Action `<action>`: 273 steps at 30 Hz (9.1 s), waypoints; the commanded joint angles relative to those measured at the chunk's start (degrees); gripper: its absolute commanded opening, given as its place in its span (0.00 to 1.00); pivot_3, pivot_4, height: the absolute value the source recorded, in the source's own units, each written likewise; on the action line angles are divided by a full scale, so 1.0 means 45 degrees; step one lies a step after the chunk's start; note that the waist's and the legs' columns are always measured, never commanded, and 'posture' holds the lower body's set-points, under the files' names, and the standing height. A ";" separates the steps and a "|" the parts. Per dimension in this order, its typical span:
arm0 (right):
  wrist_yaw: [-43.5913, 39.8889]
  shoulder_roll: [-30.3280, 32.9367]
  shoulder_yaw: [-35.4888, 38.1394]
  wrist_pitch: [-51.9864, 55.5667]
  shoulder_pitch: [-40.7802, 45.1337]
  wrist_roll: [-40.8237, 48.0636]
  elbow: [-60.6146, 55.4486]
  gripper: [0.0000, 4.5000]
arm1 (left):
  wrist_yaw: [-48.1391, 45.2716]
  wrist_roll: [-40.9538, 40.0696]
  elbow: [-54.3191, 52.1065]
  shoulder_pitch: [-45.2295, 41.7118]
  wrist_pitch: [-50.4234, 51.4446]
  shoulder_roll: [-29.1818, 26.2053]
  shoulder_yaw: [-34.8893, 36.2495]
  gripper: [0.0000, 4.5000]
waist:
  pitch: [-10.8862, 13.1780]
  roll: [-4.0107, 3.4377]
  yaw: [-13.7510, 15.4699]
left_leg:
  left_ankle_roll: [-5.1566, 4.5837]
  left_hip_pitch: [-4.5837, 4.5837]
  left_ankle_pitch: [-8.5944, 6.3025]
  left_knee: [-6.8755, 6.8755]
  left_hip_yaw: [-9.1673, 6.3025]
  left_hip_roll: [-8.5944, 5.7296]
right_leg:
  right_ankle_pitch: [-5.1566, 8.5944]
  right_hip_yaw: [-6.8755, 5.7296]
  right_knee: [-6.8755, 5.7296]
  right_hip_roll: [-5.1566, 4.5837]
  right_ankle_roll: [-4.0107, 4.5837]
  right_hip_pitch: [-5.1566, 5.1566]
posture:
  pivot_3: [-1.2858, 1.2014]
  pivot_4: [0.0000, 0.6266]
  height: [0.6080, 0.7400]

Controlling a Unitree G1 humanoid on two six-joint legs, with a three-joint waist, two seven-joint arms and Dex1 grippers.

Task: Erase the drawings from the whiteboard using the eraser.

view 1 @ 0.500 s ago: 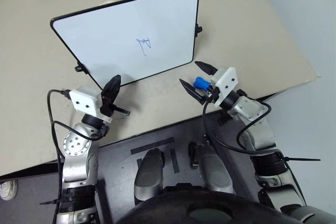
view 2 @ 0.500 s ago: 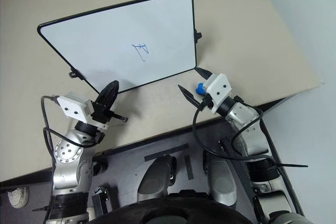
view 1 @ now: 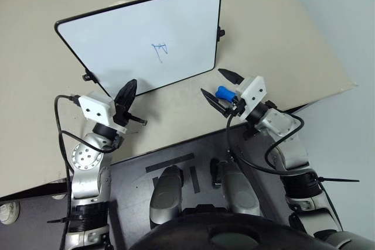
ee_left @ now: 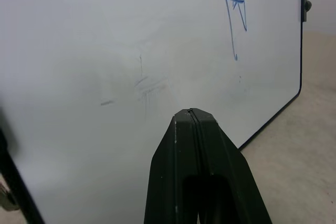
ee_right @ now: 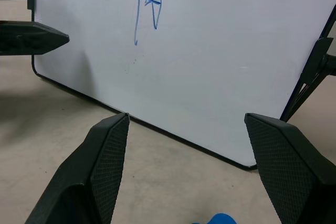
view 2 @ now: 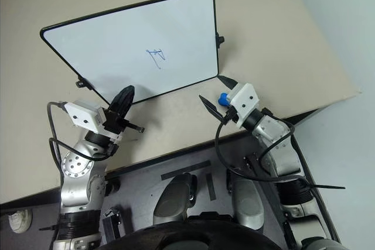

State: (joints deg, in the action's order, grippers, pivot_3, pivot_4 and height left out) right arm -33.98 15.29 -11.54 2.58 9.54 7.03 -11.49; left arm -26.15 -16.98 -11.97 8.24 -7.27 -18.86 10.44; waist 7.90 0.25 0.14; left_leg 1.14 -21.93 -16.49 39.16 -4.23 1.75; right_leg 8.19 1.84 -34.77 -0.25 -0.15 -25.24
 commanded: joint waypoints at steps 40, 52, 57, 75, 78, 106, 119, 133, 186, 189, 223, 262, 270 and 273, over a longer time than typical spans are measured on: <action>-0.3172 0.4068 0.0441 -0.0121 0.0764 -0.0489 0.2143 0.82 | 0.0948 0.0846 -0.0498 0.1594 -0.1600 0.1851 -0.1437 0.00 | -0.0001 0.0003 0.0027 | 0.0004 0.0026 0.0014 0.0006 0.0002 -0.0004 | 0.0070 0.0004 -0.0029 0.0004 -0.0071 0.0035 | 0.52 0.24 1.00; -0.2760 0.3637 0.0432 -0.0920 0.1527 -0.1025 0.3612 0.74 | 0.0900 0.0888 0.0252 0.1298 -0.2214 0.1959 -0.1457 0.00 | -0.0001 0.0003 0.0022 | -0.0001 0.0043 0.0027 0.0009 0.0002 -0.0005 | 0.0041 0.0004 -0.0027 0.0004 -0.0040 0.0050 | 0.52 0.24 1.00; -0.2651 0.3525 0.0455 -0.1115 0.1614 -0.1160 0.3857 0.40 | 0.0892 0.0887 0.0395 0.1166 -0.2298 0.1932 -0.1446 0.00 | 0.0000 0.0002 0.0025 | -0.0001 0.0076 0.0031 0.0011 0.0002 -0.0005 | 0.0085 0.0005 -0.0027 0.0003 -0.0113 0.0089 | 0.52 0.24 1.00; -0.2174 0.2446 0.0005 -0.3229 0.3973 -0.1604 0.2181 0.07 | 0.0868 0.0908 0.0511 0.0653 -0.2051 0.1787 -0.1484 0.00 | 0.0007 -0.0011 -0.0164 | 0.0006 0.0046 0.0028 -0.0005 0.0013 -0.0002 | 0.0032 0.0007 -0.0028 0.0007 -0.0034 0.0032 | 0.52 0.24 1.00; -0.1563 0.1746 -0.0566 -0.4878 0.5323 -0.2660 0.3490 0.07 | 0.0925 0.0963 0.0397 0.0498 -0.1886 0.1805 -0.1594 0.00 | 0.0005 -0.0008 -0.0131 | 0.0006 0.0056 0.0029 -0.0014 -0.0017 0.0004 | 0.0007 -0.0003 -0.0027 0.0013 0.0013 0.0039 | 0.52 0.24 1.00; 0.8477 0.0100 -0.4247 -1.1702 1.1288 -1.1921 1.3608 0.07 | 0.1499 0.1226 -0.0547 0.0075 -0.1048 0.1891 -0.1674 0.00 | 0.0007 -0.0013 -0.0068 | 0.0001 -0.0003 -0.0009 -0.0013 -0.0010 0.0011 | -0.0109 -0.0024 -0.0038 -0.0018 0.0093 -0.0087 | 0.52 0.24 1.00; 0.9151 -0.0079 -0.4355 -1.1906 1.1799 -1.1631 1.2970 0.07 | 0.1213 0.1138 0.0054 -0.0094 -0.1334 0.1903 -0.1608 0.00 | 0.0007 -0.0013 -0.0069 | 0.0014 -0.0032 -0.0019 -0.0020 -0.0008 0.0011 | -0.0108 -0.0027 -0.0008 -0.0015 0.0092 -0.0132 | 0.52 0.24 1.00; 0.8037 -0.0823 -0.5069 -1.1635 1.1306 -1.1633 1.5085 0.07 | 0.1076 0.1137 0.0521 -0.0006 -0.1896 0.1956 -0.1574 0.00 | 0.0007 -0.0013 -0.0094 | 0.0015 -0.0024 -0.0027 -0.0017 -0.0009 0.0013 | -0.0153 -0.0027 -0.0024 -0.0011 0.0123 -0.0146 | 0.52 0.24 1.00; 0.9317 -0.0419 -0.5176 -1.0603 1.1862 -1.1858 1.3056 0.07 | 0.1072 0.1139 0.0672 -0.0242 -0.1888 0.1960 -0.1576 0.00 | 0.0009 -0.0016 -0.0191 | 0.0029 -0.0043 -0.0046 -0.0044 -0.0004 0.0013 | -0.0260 -0.0039 0.0145 0.0007 0.0116 -0.0218 | 0.52 0.24 1.00; 0.9005 -0.0557 -0.5492 -1.0542 1.1617 -1.2060 1.3388 0.07 | 0.1094 0.1142 0.0713 -0.0258 -0.1910 0.1986 -0.1573 0.00 | 0.0009 -0.0016 -0.0200 | 0.0030 -0.0034 -0.0052 -0.0043 0.0001 0.0013 | -0.0287 -0.0040 0.0158 0.0008 0.0117 -0.0220 | 0.52 0.24 1.00; 0.8666 -0.1033 -0.4853 -1.0516 1.2458 -1.1240 1.2671 0.07 | 0.1228 0.1231 0.0056 -0.0222 -0.1377 0.2059 -0.1864 0.00 | 0.0009 -0.0016 -0.0167 | 0.0026 -0.0067 -0.0048 -0.0020 0.0011 0.0012 | -0.0402 -0.0057 0.0214 0.0011 0.0129 -0.0279 | 0.52 0.24 1.00; -0.1868 0.4288 -0.2158 -0.3690 0.2859 -0.2120 0.2460 0.07 | 0.1006 0.0586 -0.0307 0.0530 -0.1147 0.1458 -0.1024 0.00 | -0.0001 0.0004 0.0035 | -0.0015 -0.0068 -0.0087 0.0017 0.0045 0.0006 | -0.0414 -0.0060 0.0310 0.0013 0.0088 -0.0199 | 0.52 0.24 1.00; -0.1572 0.3710 -0.1814 -0.2519 0.2364 -0.2583 0.2032 0.36 | 0.0269 0.0228 0.0470 0.0210 -0.1415 0.1004 -0.0592 0.00 | 0.0002 0.0002 -0.0140 | -0.0043 0.0060 -0.0033 0.0027 0.0043 0.0006 | -0.0373 -0.0044 0.0308 0.0037 -0.0034 -0.0093 | 0.52 0.24 1.00; -0.1301 0.3366 -0.1733 -0.2587 0.2482 -0.2855 0.2082 0.61 | -0.0030 0.0085 0.1079 -0.0066 -0.1669 0.0780 -0.0344 0.00 | 0.0003 0.0000 -0.0125 | -0.0038 0.0061 -0.0024 0.0025 0.0028 0.0007 | -0.0375 -0.0043 0.0306 0.0046 -0.0035 -0.0091 | 0.52 0.24 1.00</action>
State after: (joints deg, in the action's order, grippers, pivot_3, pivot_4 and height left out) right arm -41.24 30.93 -21.16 -8.67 19.61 -5.13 -0.31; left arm -25.42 -15.69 -7.53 8.74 -12.97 -14.85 7.43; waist 7.91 0.25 -0.42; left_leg 0.97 -21.66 -16.60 39.27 -4.11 1.78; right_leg 6.50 1.65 -33.39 -0.04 -0.31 -25.65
